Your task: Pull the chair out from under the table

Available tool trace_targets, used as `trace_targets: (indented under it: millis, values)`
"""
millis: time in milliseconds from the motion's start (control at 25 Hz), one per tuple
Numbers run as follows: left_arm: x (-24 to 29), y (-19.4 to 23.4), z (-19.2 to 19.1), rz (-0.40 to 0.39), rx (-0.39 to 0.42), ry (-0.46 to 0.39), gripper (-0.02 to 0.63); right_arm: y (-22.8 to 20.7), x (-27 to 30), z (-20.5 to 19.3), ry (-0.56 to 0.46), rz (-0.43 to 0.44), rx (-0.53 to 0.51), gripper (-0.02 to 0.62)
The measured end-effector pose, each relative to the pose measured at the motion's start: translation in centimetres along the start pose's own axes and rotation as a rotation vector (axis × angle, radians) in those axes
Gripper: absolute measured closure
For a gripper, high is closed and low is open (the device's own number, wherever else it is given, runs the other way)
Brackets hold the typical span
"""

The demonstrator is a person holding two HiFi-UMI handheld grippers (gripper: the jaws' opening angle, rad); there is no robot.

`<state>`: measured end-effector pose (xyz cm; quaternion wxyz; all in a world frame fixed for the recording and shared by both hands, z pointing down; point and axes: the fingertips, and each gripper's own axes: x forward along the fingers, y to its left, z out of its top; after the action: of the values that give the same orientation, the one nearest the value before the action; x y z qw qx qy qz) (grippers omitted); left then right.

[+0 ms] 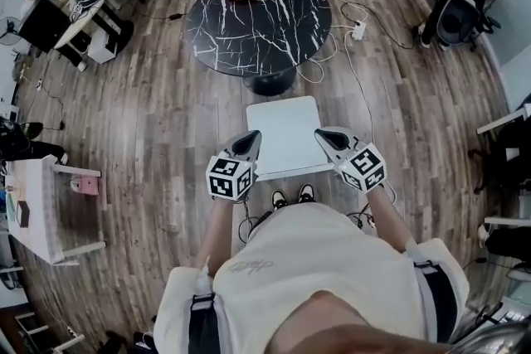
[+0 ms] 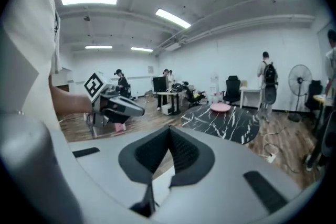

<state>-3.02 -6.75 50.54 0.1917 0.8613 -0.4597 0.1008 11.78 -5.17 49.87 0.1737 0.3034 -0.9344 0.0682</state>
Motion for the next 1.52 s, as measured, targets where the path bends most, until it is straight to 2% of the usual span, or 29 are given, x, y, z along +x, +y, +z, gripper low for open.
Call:
trace_targets:
  millis: [160, 320, 480, 640, 840, 1000, 1280, 1520]
  values:
    - [-1.8, -0.6, 3.6, 0.057, 0.045, -0.083, 0.589, -2.1, -1.8, 4.1, -0.131, -0.082, 0.048, 0.591]
    - [-2.8, -1.5, 6.4, 0.082, 0.108, -0.133, 0.589, -2.8, -2.0, 5.6, -0.142, -0.101, -0.017, 0.591]
    - [-3.3, -1.5, 8.8, 0.074, 0.070, -0.204, 0.589, -2.5, -1.7, 6.8, -0.176, -0.098, -0.033, 0.591]
    - [-4.0, -0.9, 10.5, 0.118, 0.057, -0.260, 0.589, -2.1, -1.3, 8.5, -0.206, -0.089, -0.030, 0.591]
    - [-4.0, -0.8, 10.9, 0.142, 0.096, -0.264, 0.589, -2.6, -1.1, 9.6, -0.230, -0.101, -0.024, 0.591]
    - [-3.6, -0.9, 9.4, 0.139, 0.082, -0.241, 0.589, -2.6, -1.1, 9.3, -0.221, -0.110, -0.018, 0.591]
    - [-3.5, -1.6, 8.2, 0.100, 0.099, -0.214, 0.589, -1.6, -1.0, 6.3, -0.159, -0.091, 0.010, 0.591]
    - [-3.5, -1.8, 7.8, 0.105, 0.091, -0.215, 0.589, -1.2, -1.3, 5.8, -0.142, -0.090, 0.009, 0.591]
